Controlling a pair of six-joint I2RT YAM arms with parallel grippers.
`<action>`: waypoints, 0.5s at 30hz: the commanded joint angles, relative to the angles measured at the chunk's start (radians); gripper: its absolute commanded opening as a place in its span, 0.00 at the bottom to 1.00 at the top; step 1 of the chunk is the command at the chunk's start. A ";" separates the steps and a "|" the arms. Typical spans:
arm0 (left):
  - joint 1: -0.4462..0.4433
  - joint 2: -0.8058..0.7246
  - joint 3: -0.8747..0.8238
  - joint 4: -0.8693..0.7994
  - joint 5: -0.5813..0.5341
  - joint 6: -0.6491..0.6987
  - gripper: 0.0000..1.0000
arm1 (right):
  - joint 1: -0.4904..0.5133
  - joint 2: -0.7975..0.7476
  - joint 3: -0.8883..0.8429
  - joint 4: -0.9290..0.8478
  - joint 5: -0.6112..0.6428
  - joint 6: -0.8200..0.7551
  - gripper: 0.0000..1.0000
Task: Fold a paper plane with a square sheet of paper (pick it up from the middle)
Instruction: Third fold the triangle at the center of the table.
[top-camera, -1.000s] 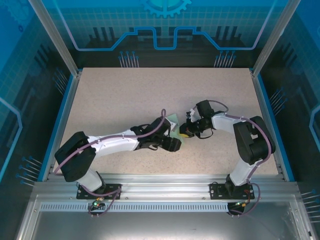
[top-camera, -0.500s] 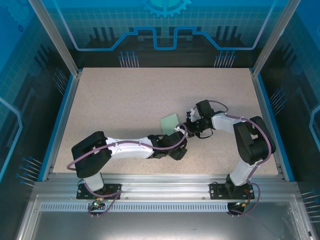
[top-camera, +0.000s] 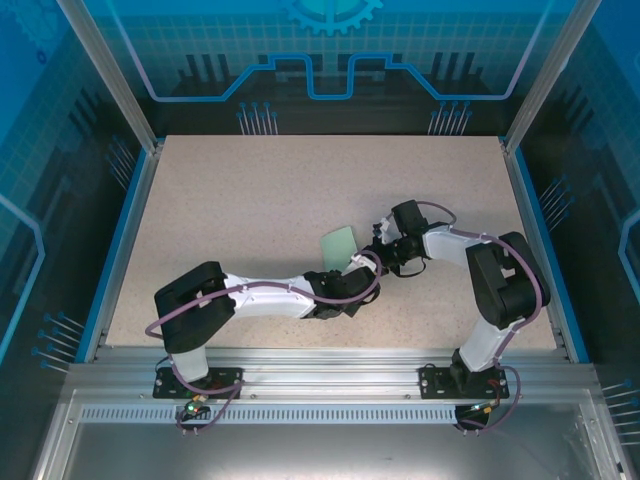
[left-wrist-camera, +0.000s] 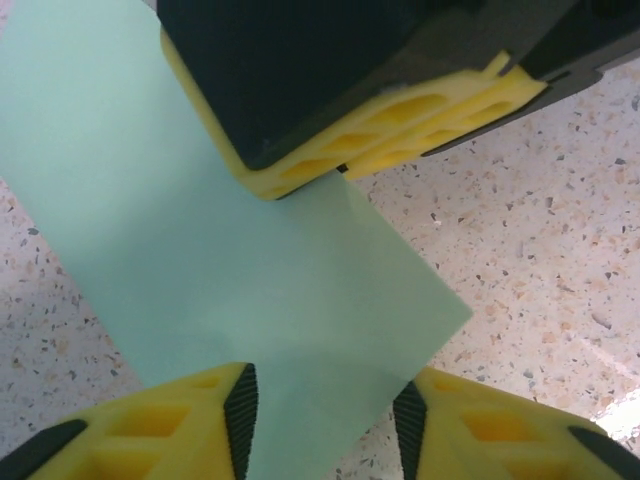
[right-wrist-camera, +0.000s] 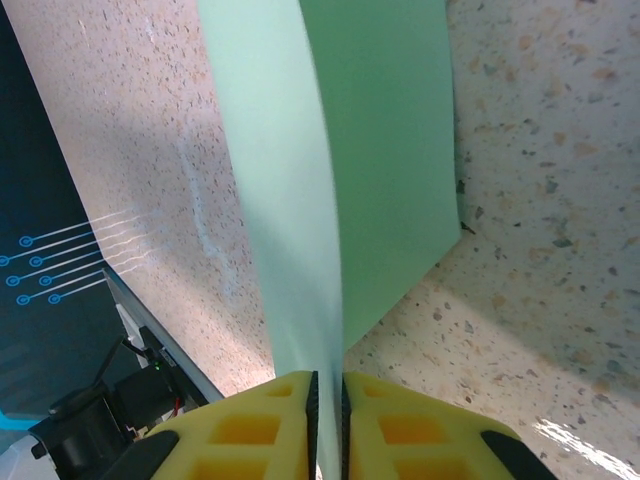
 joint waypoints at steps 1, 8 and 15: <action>-0.006 -0.042 -0.021 0.025 -0.027 -0.004 0.39 | 0.012 0.014 0.017 -0.029 -0.011 -0.014 0.16; 0.001 -0.056 -0.035 0.031 -0.020 -0.008 0.23 | 0.011 0.015 0.022 -0.037 -0.005 -0.016 0.20; 0.038 -0.084 -0.070 0.065 0.047 -0.019 0.02 | 0.012 0.010 0.031 -0.058 0.004 -0.027 0.21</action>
